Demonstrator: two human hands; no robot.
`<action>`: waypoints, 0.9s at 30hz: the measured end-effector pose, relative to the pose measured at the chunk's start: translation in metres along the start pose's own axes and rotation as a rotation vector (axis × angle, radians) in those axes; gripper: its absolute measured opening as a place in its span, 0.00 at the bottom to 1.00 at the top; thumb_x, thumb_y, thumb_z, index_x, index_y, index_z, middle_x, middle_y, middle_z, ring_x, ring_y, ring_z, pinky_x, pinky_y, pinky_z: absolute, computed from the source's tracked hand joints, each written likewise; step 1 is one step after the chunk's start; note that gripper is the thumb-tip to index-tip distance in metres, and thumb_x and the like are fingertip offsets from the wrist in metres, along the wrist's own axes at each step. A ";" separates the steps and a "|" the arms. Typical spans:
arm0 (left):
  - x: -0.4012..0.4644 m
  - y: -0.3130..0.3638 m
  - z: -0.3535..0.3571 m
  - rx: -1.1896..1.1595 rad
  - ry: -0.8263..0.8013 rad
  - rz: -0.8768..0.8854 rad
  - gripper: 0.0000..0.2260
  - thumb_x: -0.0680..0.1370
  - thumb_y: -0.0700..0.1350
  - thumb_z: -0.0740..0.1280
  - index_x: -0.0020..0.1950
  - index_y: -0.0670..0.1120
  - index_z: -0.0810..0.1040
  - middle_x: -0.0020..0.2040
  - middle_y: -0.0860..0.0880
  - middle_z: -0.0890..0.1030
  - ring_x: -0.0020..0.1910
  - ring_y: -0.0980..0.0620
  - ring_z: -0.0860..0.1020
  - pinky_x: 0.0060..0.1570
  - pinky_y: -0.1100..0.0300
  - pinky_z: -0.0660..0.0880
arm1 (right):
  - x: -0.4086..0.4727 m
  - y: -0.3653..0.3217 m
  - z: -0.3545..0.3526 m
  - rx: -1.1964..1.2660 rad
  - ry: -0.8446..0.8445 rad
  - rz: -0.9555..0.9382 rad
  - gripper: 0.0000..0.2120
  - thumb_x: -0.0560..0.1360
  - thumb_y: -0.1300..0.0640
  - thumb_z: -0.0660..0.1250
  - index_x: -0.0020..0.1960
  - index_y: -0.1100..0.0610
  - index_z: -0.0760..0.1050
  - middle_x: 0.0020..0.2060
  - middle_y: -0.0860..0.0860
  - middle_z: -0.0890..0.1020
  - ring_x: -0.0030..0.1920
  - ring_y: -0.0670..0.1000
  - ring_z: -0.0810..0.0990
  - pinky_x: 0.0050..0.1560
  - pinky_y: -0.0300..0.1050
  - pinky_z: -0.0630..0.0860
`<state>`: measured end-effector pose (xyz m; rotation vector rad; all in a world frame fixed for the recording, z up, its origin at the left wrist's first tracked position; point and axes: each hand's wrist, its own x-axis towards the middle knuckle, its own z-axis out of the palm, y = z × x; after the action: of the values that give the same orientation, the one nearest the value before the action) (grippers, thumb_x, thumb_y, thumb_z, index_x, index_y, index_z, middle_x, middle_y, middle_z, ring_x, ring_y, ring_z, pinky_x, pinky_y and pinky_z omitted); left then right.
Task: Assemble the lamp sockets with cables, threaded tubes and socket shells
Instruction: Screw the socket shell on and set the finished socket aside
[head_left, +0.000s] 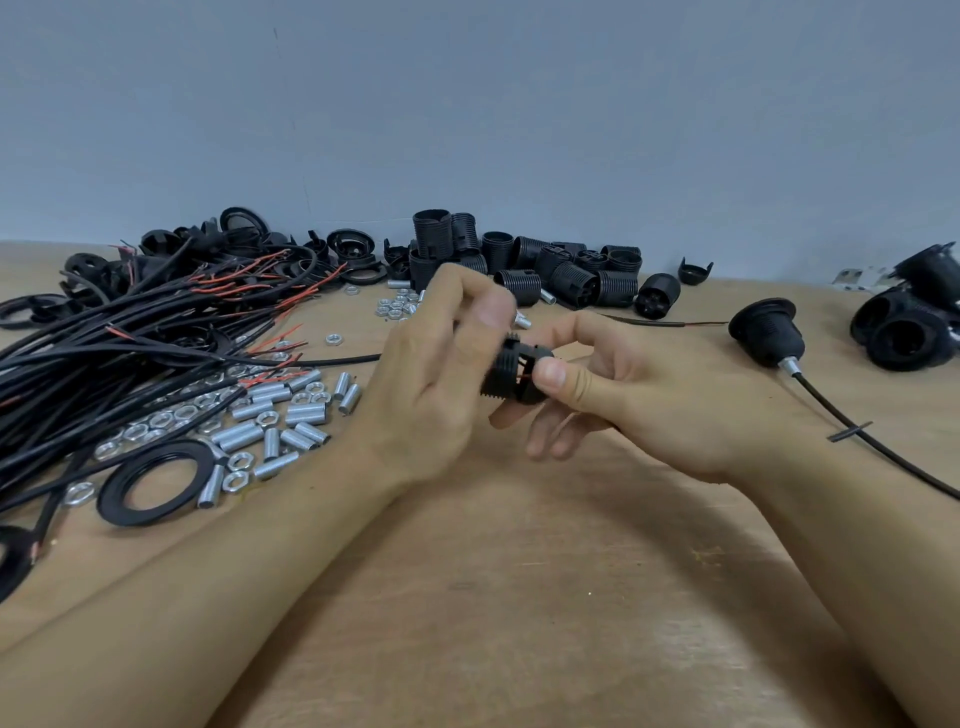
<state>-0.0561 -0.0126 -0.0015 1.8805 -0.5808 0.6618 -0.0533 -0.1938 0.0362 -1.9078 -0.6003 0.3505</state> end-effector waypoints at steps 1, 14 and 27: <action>0.000 0.000 0.003 -0.029 0.048 -0.048 0.18 0.82 0.56 0.51 0.50 0.45 0.73 0.41 0.51 0.77 0.37 0.58 0.75 0.37 0.65 0.69 | 0.000 0.000 0.001 0.008 -0.003 -0.005 0.25 0.73 0.47 0.63 0.61 0.64 0.67 0.45 0.57 0.86 0.44 0.61 0.85 0.50 0.59 0.80; -0.001 -0.006 0.001 -0.257 -0.042 -0.228 0.21 0.82 0.58 0.46 0.51 0.46 0.73 0.27 0.44 0.77 0.17 0.47 0.70 0.20 0.66 0.62 | 0.004 0.005 0.002 0.097 0.050 -0.042 0.21 0.69 0.44 0.66 0.48 0.62 0.73 0.36 0.60 0.85 0.34 0.56 0.83 0.39 0.51 0.82; -0.003 -0.005 0.000 -0.149 0.044 -0.130 0.18 0.85 0.47 0.48 0.51 0.41 0.75 0.28 0.58 0.77 0.26 0.62 0.73 0.28 0.72 0.66 | 0.005 0.006 0.015 0.005 0.150 -0.229 0.14 0.70 0.46 0.64 0.43 0.57 0.74 0.33 0.57 0.83 0.32 0.51 0.81 0.36 0.45 0.78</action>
<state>-0.0550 -0.0101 -0.0069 1.7445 -0.4628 0.5582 -0.0550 -0.1808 0.0247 -1.8192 -0.7072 0.0611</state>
